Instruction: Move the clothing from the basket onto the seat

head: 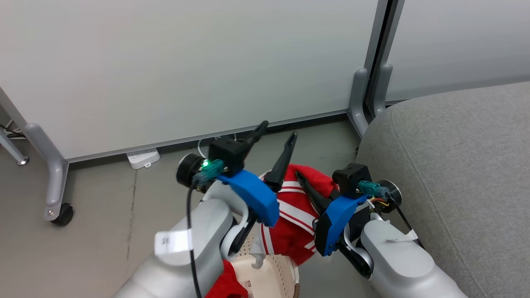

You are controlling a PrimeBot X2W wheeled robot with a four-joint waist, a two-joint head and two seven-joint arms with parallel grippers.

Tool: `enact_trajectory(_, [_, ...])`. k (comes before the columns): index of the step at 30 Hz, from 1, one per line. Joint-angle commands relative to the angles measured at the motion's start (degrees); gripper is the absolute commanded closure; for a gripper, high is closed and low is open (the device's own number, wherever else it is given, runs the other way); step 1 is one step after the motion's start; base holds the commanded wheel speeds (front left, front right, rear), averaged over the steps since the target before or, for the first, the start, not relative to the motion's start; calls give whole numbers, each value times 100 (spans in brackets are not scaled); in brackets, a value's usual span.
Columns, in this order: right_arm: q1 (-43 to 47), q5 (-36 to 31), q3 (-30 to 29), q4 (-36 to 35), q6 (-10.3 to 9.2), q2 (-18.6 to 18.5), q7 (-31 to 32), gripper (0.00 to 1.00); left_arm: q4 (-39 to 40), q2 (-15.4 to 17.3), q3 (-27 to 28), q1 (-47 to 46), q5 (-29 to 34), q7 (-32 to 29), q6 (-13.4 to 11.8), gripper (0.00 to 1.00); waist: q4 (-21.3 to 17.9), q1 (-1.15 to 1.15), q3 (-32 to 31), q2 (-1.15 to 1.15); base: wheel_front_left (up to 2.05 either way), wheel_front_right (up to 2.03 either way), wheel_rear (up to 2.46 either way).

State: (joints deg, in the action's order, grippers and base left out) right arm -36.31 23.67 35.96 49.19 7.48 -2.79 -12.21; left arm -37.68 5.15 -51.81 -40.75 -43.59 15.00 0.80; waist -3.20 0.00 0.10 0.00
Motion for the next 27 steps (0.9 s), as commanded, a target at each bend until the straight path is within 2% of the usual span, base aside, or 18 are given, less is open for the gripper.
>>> enact_trajectory(1, [-108,-44,-43,19,2,-19,-57,100,211,116,199,280,175,20,-63,0,11,0,9,0,0,0,0])
enact_trajectory(6, [-119,-108,-141,48,2,-19,-82,100,822,339,727,910,655,20,-149,0,30,0,28,0,0,0,0])
enact_trajectory(13, [-117,-214,-307,43,3,-19,-116,100,1541,618,1485,1951,1451,21,-105,0,78,0,64,0,0,0,0])
enact_trajectory(21, [-14,-277,-446,5,3,-19,-112,100,1910,543,2421,2892,1902,21,-60,0,121,0,76,0,0,0,0])
enact_trajectory(27, [40,-331,-513,-18,2,-19,-85,100,1964,435,2888,3231,2177,21,65,0,148,0,70,0,0,0,0])
